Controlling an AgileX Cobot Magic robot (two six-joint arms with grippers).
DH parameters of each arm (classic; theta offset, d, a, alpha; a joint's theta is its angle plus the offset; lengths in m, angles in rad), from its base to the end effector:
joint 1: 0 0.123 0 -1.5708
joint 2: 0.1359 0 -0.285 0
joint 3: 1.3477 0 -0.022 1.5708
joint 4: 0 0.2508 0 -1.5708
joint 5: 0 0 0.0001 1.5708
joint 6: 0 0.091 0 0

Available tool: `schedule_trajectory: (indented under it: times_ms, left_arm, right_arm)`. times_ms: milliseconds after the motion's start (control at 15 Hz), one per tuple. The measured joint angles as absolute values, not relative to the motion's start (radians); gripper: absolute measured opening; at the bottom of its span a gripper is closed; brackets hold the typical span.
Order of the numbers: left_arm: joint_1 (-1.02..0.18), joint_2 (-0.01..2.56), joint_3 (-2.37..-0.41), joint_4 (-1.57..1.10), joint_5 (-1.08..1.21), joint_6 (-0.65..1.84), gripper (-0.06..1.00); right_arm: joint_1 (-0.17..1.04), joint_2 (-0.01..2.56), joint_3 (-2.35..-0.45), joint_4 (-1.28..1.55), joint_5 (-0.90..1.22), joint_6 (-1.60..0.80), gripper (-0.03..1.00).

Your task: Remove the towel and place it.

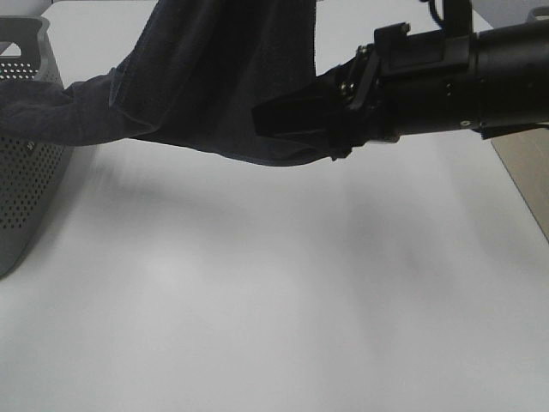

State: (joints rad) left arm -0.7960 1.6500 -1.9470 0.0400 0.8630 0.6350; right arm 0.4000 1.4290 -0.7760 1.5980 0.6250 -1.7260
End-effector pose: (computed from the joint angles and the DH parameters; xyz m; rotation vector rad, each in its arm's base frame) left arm 0.2579 -0.2595 0.4739 1.3502 1.5417 -0.0530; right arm 0.2416 0.1600 0.2538 -0.8990 1.9071 0.8253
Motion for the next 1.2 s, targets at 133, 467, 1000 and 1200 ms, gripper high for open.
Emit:
schedule_trajectory:
  times_ms: [133, 467, 1000, 1200]
  left_arm:
    - [-0.796, 1.65, -1.947, 0.04, 0.863, 0.635, 0.0]
    - [-0.796, 1.65, -1.947, 0.1, 0.864, 0.635, 0.0]
    - [-0.796, 1.65, -1.947, 0.104, 0.911, 0.634, 0.0]
    - [-0.796, 1.65, -1.947, 0.104, 0.911, 0.634, 0.0]
  right_arm:
    - [0.448, 1.45, -0.776, 1.593, 0.607, -1.731, 0.6]
    - [0.454, 1.45, -0.776, 1.529, 0.599, -1.722, 0.47]
    - [0.454, 1.45, -0.776, 1.495, 0.598, -1.598, 0.01]
    - [0.454, 1.45, -0.811, 1.336, 0.597, -1.37, 0.01]
